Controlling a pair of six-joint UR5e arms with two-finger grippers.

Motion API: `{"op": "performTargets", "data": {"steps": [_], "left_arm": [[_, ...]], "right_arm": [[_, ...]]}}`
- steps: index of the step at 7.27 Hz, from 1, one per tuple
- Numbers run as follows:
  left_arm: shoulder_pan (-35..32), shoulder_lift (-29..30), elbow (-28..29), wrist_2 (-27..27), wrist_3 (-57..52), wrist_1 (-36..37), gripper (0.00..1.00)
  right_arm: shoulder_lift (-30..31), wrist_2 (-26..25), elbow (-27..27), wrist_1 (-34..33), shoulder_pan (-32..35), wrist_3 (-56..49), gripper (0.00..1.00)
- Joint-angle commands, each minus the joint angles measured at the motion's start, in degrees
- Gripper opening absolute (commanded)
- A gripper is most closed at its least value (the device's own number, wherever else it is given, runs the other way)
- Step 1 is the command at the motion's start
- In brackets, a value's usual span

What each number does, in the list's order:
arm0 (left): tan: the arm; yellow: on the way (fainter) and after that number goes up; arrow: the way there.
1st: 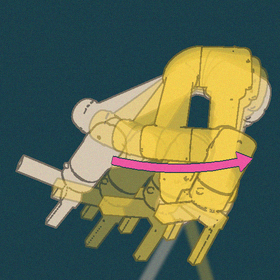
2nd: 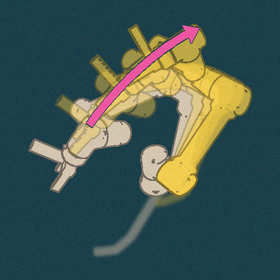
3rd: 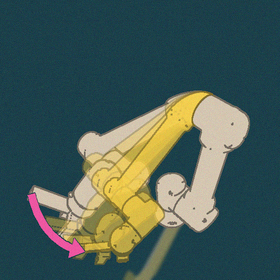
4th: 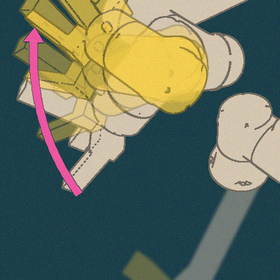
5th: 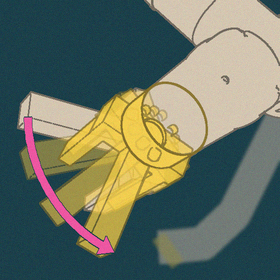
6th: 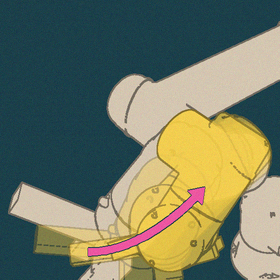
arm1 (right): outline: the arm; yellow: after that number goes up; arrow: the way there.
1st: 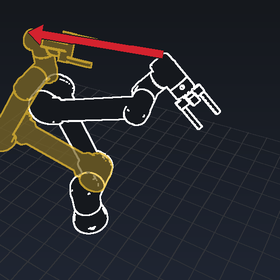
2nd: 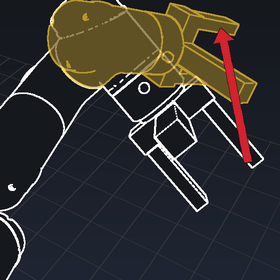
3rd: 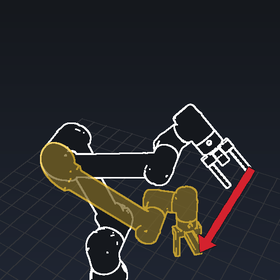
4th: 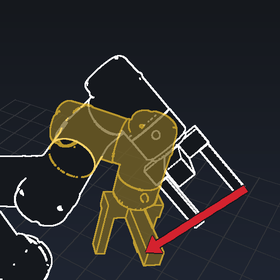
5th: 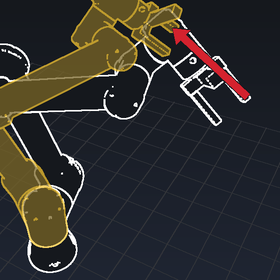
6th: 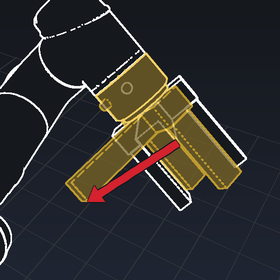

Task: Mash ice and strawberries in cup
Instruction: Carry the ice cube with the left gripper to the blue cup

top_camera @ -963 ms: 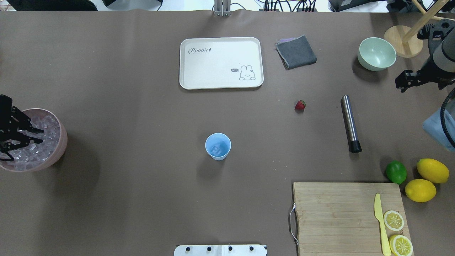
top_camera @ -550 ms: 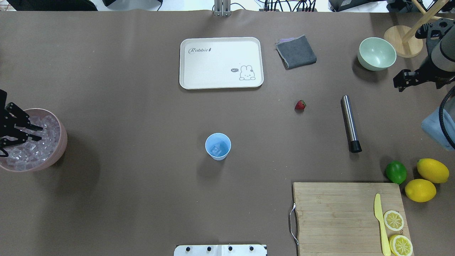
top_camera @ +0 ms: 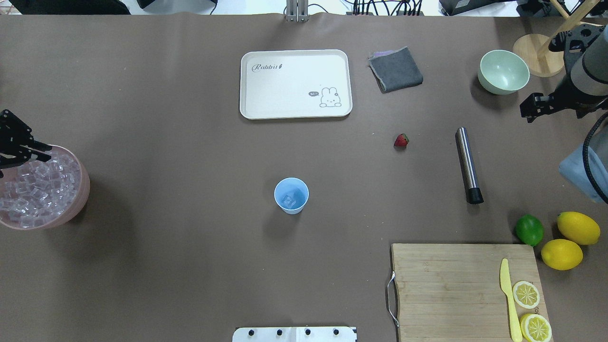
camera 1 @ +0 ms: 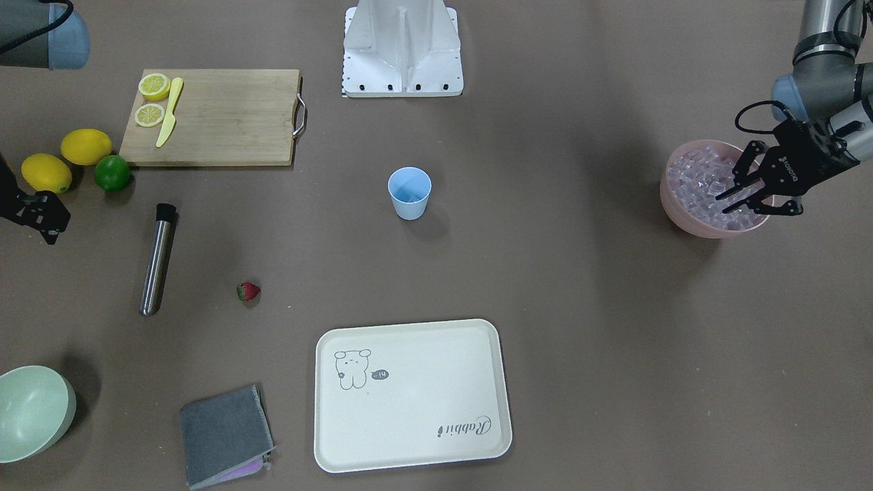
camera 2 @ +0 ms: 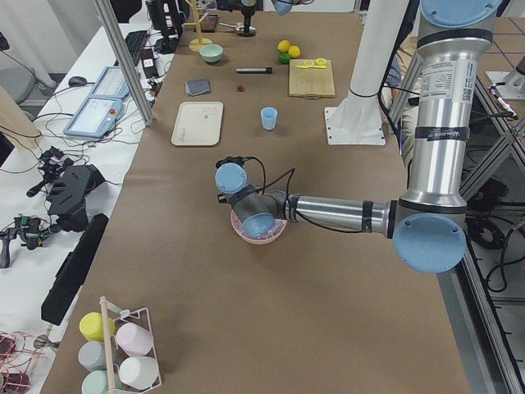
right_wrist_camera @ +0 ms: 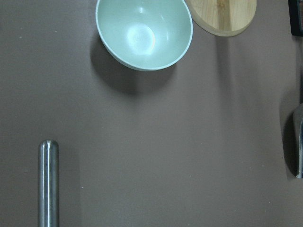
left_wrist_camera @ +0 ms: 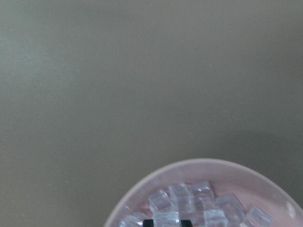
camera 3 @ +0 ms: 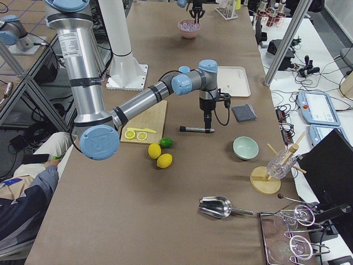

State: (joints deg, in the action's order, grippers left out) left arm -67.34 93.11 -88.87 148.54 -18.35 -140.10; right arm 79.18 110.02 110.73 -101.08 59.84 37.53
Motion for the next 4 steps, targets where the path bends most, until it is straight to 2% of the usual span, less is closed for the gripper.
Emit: {"op": "performTargets", "data": {"steps": [1,4], "left_arm": [[-0.8,3.2,-0.3,0.4,6.7,1.2,0.0],[1.8,8.6,-5.5,-0.4,27.9,0.4,0.0]], "right_arm": [[-0.9,0.0,0.4,0.0,-1.3,0.1,1.0],[-2.0,-0.2,0.4,0.0,-2.5,0.0,1.0]]}}
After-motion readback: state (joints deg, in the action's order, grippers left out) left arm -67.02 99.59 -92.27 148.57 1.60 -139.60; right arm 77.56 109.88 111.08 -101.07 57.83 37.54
